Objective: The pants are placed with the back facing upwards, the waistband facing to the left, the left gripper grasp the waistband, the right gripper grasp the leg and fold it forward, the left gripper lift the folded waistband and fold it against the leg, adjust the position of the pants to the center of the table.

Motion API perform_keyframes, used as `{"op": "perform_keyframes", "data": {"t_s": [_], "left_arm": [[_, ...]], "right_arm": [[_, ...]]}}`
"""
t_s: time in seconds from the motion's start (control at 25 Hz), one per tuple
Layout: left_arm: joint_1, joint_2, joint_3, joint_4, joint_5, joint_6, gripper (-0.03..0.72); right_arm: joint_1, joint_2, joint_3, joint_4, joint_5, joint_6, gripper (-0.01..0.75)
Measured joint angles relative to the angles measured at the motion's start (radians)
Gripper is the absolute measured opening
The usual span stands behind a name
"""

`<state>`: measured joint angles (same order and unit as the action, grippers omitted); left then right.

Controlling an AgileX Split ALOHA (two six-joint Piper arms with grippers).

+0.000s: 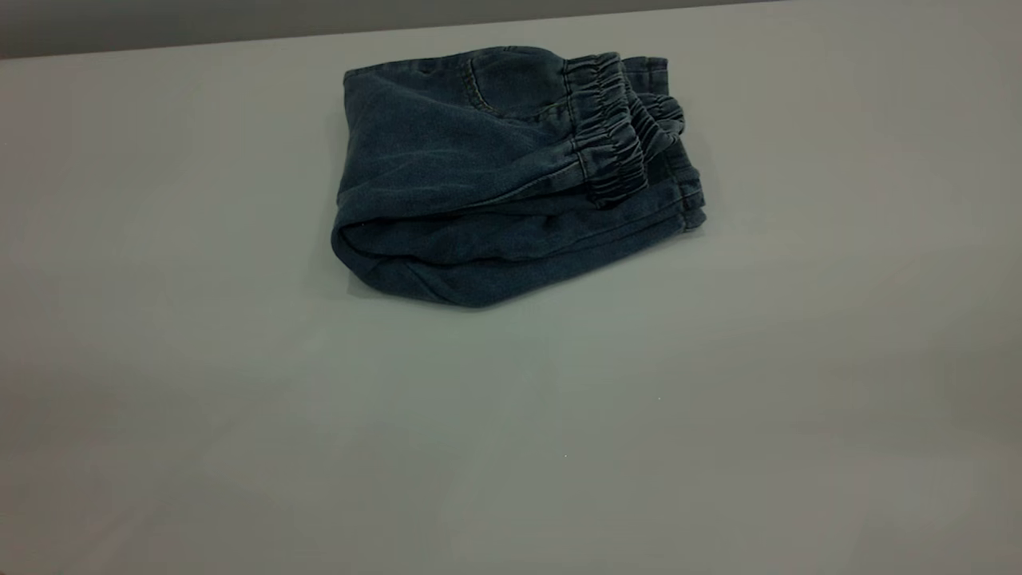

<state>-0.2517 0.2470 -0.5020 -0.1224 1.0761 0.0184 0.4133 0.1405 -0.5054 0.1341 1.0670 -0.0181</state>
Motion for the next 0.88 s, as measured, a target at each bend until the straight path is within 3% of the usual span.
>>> {"op": "perform_keyframes", "data": {"t_s": [0.2, 0.32, 0.68, 0.88], "left_arm": [[0.011, -0.001, 0.000, -0.003, 0.000, 0.003, 0.486], [0.064, -0.010, 0.000, -0.004, 0.000, 0.004, 0.486], [0.218, -0.139, -0.001, -0.006, 0.003, 0.004, 0.486], [0.231, -0.210, -0.001, -0.009, 0.003, 0.002, 0.486]], "right_arm": [[-0.248, -0.023, 0.000, -0.002, 0.001, 0.000, 0.465], [-0.336, -0.094, 0.000, -0.002, 0.001, 0.000, 0.465], [-0.353, -0.142, 0.000, 0.002, -0.002, -0.002, 0.465], [-0.353, -0.140, 0.000, 0.002, -0.003, -0.002, 0.465]]}}
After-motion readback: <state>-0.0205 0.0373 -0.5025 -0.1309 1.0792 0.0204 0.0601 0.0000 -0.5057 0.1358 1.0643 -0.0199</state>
